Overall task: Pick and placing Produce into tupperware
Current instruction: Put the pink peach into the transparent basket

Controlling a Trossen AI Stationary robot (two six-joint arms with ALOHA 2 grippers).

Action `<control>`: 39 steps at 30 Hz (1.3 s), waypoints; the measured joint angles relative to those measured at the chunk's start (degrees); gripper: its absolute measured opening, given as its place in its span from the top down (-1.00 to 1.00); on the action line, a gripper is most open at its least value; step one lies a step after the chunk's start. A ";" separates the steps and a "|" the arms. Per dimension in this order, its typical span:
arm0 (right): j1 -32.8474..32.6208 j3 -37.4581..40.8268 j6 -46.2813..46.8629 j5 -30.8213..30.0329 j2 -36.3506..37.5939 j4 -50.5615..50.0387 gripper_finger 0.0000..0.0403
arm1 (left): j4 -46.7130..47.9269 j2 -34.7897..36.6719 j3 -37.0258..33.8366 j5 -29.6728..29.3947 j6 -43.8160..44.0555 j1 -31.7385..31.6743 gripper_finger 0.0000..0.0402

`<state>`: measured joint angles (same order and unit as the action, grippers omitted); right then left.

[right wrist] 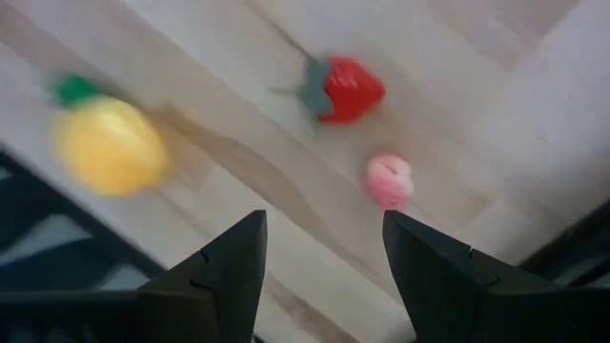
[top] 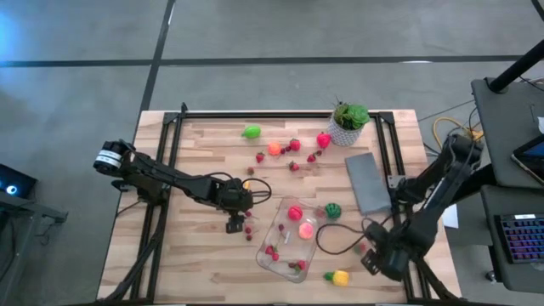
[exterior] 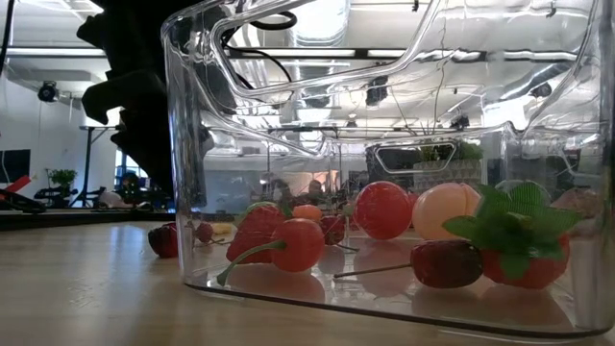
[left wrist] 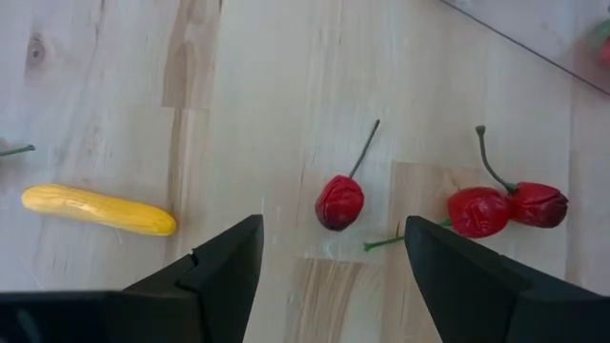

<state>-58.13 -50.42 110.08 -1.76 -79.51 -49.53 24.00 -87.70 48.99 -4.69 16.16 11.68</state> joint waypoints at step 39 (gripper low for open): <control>0.79 2.80 -4.91 4.68 -11.69 3.70 0.01 | -0.11 0.00 0.00 1.53 0.15 -0.07 -0.20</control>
<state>-57.34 -47.62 105.16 2.92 -91.20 -45.82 23.90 -87.70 48.99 -3.15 16.32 11.62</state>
